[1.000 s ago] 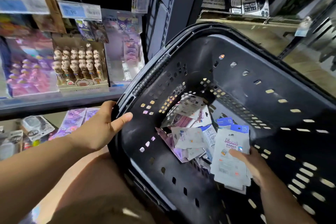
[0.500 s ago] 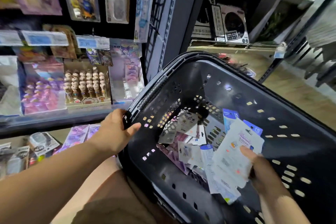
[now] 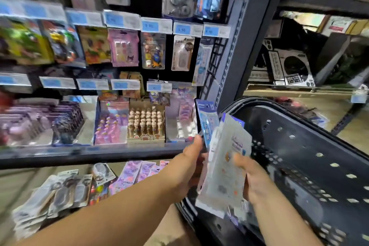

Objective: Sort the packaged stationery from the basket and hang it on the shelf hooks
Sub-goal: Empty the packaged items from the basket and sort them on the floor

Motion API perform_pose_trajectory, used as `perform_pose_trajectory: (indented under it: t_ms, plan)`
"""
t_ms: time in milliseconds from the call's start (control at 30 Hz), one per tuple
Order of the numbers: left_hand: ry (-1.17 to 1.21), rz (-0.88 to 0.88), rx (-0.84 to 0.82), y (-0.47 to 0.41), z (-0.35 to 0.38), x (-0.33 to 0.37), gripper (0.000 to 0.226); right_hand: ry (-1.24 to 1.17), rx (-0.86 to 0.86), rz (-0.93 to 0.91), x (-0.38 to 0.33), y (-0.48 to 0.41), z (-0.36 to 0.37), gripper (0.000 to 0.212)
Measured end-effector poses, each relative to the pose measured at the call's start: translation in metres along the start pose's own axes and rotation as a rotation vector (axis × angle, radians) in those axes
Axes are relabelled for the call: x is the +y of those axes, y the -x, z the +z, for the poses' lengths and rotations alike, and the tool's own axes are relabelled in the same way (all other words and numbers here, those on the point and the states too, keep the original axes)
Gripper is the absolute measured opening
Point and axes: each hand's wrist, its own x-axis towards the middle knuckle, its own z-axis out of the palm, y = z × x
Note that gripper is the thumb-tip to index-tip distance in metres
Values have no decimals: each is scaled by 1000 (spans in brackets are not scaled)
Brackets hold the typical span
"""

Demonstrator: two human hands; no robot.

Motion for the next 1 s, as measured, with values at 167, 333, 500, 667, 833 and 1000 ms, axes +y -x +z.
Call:
perform_pose_trajectory:
  t_ms: [167, 333, 500, 667, 833, 1000]
  plan:
    - [193, 28, -79, 24, -30, 19, 75, 23, -70, 2, 17, -36, 62, 81]
    - [124, 68, -34, 45, -85, 44, 66, 7, -89, -44, 29, -63, 115, 66]
    - [-116, 81, 44, 70, -143, 66, 30, 229, -23, -138, 45, -94, 170, 30]
    - [-79, 58, 196, 95, -203, 80, 32, 333, -66, -50, 69, -118, 229, 63]
    - [49, 90, 327, 122, -268, 85, 32, 342, -103, 41, 105, -150, 276, 56]
    - [115, 66, 232, 146, -328, 63, 72, 302, -183, 91, 155, -176, 310, 48]
